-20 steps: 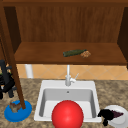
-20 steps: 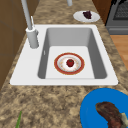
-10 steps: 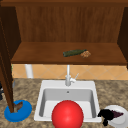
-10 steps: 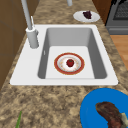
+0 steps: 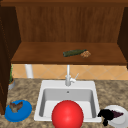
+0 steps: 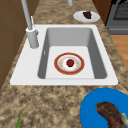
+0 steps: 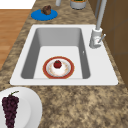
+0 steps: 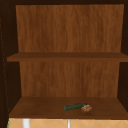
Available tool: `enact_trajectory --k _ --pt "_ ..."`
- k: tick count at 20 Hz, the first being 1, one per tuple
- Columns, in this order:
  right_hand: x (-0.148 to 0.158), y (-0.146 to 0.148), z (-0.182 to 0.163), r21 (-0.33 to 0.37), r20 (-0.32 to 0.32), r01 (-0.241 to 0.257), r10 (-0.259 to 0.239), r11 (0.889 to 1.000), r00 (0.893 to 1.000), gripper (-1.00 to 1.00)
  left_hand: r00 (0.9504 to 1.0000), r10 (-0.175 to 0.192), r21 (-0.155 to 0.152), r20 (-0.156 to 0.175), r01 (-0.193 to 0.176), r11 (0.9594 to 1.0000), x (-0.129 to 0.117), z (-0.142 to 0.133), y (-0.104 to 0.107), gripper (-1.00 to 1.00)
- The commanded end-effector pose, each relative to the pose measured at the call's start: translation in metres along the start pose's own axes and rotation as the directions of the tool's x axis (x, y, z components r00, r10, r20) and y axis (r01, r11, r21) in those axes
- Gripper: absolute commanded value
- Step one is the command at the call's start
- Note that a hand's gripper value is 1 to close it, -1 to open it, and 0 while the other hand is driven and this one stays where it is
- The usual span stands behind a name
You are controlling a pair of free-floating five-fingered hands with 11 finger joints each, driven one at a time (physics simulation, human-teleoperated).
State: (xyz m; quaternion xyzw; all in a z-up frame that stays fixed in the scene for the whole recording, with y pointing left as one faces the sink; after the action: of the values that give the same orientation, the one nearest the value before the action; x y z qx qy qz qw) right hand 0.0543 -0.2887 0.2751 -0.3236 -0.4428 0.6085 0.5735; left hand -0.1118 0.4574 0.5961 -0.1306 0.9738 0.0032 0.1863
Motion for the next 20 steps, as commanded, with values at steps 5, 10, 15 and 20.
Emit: enact_trajectory --k 5,10,15,20 --pt "0.0 0.0 0.0 0.0 0.0 0.0 0.0 1.0 1.0 0.0 0.999 0.043 0.017 -0.015 -0.042 0.9989 0.012 0.013 0.04 1.0" --pt "0.0 0.0 0.0 0.0 0.0 0.0 0.0 1.0 1.0 0.0 0.9981 0.026 -0.034 0.056 -0.024 0.9991 0.053 0.007 0.06 -1.0" --pt "0.0 0.0 0.0 0.0 0.0 0.0 0.0 1.0 1.0 0.0 0.9942 0.078 -0.048 0.075 -0.074 0.9961 0.092 0.023 0.095 -1.0" --pt "0.0 0.0 0.0 0.0 0.0 0.0 0.0 1.0 1.0 0.0 0.994 0.082 -0.111 0.072 -0.073 0.9911 0.12 0.049 0.102 -1.0"
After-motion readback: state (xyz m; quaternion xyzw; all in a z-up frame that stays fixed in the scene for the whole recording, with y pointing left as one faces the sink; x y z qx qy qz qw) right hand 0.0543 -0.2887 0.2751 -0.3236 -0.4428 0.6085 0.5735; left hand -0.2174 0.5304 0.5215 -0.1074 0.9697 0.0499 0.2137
